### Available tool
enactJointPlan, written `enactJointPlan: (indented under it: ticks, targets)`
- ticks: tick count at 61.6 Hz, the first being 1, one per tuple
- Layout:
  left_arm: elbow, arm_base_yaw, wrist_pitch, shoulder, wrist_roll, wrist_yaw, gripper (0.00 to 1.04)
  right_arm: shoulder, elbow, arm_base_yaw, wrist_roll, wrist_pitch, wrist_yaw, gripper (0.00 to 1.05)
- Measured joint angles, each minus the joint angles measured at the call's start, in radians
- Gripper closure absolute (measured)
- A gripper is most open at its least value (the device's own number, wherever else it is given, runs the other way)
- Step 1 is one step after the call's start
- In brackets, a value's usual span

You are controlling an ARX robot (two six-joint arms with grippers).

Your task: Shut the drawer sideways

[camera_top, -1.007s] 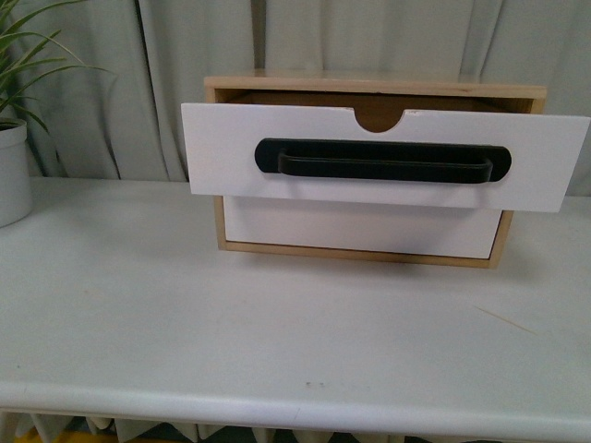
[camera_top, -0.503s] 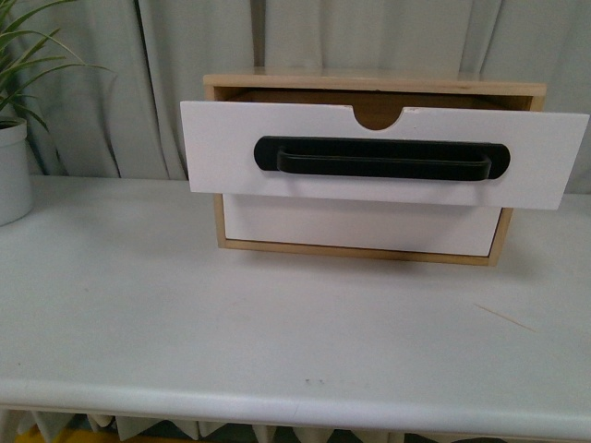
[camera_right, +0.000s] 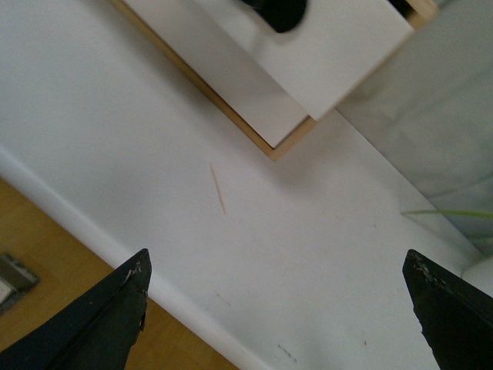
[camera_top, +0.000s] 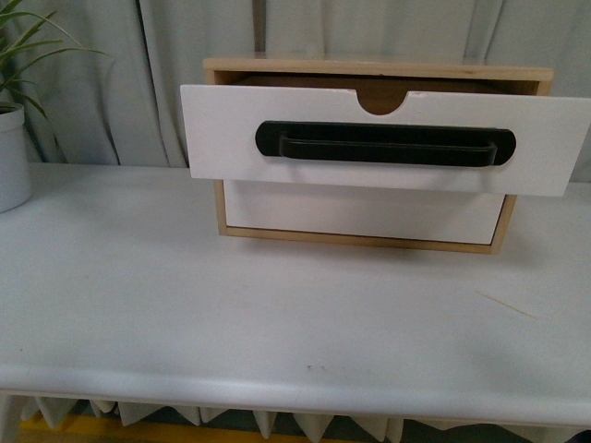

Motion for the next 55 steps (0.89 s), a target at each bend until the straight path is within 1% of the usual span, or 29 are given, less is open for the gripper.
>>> enactJointPlan:
  ticks: [6,10,14,23,35,42,55]
  targets:
    - [0.073,-0.019,0.077,0.115,-0.032,0.014,0.06,0.074,0.011,0.044,-0.061,0.075,0.032,0.09]
    - [0.131,-0.021,0.121,0.211,-0.059,0.055,0.06,0.14,0.038,0.079,-0.106,0.122,0.058,0.09]
    - [0.171,-0.023,0.153,0.289,-0.075,0.081,0.06,0.195,0.066,0.115,-0.136,0.145,0.064,0.09]
    - [0.241,-0.027,0.188,0.402,-0.081,0.115,0.06,0.292,0.103,0.152,-0.172,0.206,0.073,0.09]
    - [0.335,-0.013,0.209,0.509,-0.083,0.167,0.06,0.428,0.163,0.158,-0.192,0.274,0.069,0.09]
    - [0.366,0.001,0.21,0.555,-0.09,0.181,0.06,0.493,0.195,0.157,-0.195,0.309,0.063,0.09]
    - [0.417,0.029,0.212,0.636,-0.102,0.212,0.06,0.577,0.257,0.156,-0.207,0.333,0.042,0.09]
